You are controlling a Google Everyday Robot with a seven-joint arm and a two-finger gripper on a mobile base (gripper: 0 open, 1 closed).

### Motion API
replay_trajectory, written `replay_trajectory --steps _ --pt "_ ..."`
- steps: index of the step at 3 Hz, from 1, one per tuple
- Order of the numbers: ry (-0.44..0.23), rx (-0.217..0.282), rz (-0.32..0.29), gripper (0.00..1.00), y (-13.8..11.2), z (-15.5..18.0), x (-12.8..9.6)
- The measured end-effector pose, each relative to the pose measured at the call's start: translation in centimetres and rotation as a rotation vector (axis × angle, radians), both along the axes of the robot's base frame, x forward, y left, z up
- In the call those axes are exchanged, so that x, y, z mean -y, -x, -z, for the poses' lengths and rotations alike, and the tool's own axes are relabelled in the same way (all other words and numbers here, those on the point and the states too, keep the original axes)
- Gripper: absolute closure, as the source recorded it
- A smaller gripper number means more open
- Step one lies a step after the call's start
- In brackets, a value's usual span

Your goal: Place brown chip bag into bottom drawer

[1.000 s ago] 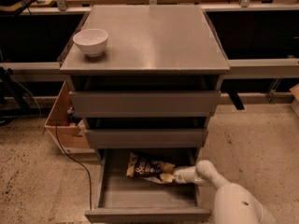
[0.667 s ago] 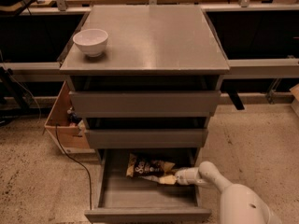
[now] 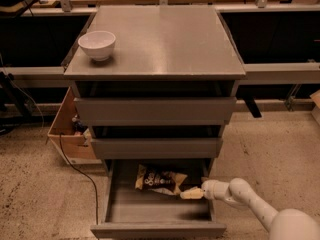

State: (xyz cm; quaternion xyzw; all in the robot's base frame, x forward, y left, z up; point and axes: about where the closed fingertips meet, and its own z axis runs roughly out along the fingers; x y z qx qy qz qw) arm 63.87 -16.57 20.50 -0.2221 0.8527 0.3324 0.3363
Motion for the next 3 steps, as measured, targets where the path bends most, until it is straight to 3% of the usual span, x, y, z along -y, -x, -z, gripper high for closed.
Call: replay_trajectory --steps 1,2,3 --pt "0.086 0.150 0.136 0.00 0.1 -7.4 7.0" --pt "0.214 0.281 0.260 0.00 1.4 -15.4 13.9" --pt "0.242 0.287 0.273 0.00 3.4 -16.2 13.7"
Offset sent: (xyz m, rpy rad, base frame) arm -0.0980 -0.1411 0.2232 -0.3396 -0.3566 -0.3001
